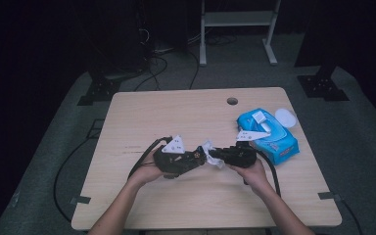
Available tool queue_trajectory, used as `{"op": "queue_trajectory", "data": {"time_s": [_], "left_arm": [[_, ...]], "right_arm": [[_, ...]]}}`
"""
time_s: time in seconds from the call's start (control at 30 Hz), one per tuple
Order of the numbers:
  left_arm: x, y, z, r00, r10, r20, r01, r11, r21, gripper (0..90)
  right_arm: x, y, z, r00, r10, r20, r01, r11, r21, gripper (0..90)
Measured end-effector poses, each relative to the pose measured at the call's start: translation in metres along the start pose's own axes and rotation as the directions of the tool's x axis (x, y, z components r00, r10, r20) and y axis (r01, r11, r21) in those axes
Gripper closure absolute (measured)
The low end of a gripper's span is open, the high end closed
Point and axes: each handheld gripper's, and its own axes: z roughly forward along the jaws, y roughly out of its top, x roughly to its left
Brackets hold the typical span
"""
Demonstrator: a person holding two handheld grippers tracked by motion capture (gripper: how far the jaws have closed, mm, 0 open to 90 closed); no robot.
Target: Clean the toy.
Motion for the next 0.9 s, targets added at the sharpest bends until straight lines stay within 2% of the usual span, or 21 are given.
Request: {"op": "queue_trajectory", "data": {"time_s": [0.1, 0.2, 0.27, 0.4, 0.5, 0.6, 0.77, 0.9], "left_arm": [[0.001, 0.000, -0.002, 1.0000, -0.008, -0.002, 0.008, 0.9999, -0.015, 56.7], [0.000, -0.001, -0.001, 1.0000, -0.002, -0.003, 0.002, 1.0000, -0.003, 56.7], [0.001, -0.002, -0.001, 0.9999, -0.011, -0.001, 0.011, 0.9999, -0.011, 56.8], [0.002, -0.001, -0.003, 0.9999, -0.013, 0.002, 0.013, 0.9996, -0.023, 57.0], [0.003, 0.001, -0.005, 0.9998, -0.020, 0.003, 0.020, 0.9987, -0.048, 57.2], [0.002, 0.001, -0.005, 0.9999, -0.015, 0.000, 0.015, 0.9991, -0.040, 57.2], [0.002, 0.004, -0.003, 1.0000, -0.005, -0.001, 0.005, 0.9995, -0.030, 57.2], [0.000, 0.007, 0.000, 0.9998, 0.019, -0.007, -0.019, 0.9996, -0.018, 57.1]], "right_arm": [[-0.002, -0.005, 0.002, 1.0000, 0.006, 0.007, -0.006, 1.000, 0.018, 83.1], [-0.001, -0.007, 0.005, 0.9999, 0.005, 0.010, -0.005, 0.999, 0.043, 83.1], [0.001, -0.004, 0.005, 1.0000, 0.000, 0.009, 0.000, 0.999, 0.038, 83.1], [0.003, 0.002, 0.001, 0.9999, -0.004, -0.010, 0.004, 1.000, -0.006, 83.2], [0.001, -0.002, 0.004, 0.9998, -0.013, 0.013, 0.013, 1.000, 0.022, 83.1], [0.000, -0.007, 0.006, 0.9998, -0.007, 0.019, 0.006, 0.999, 0.038, 83.1], [0.008, 0.007, -0.003, 0.9989, -0.041, 0.024, 0.041, 0.999, -0.007, 83.1], [0.013, 0.016, -0.007, 0.9974, -0.071, 0.012, 0.072, 0.997, -0.035, 83.1]]}}
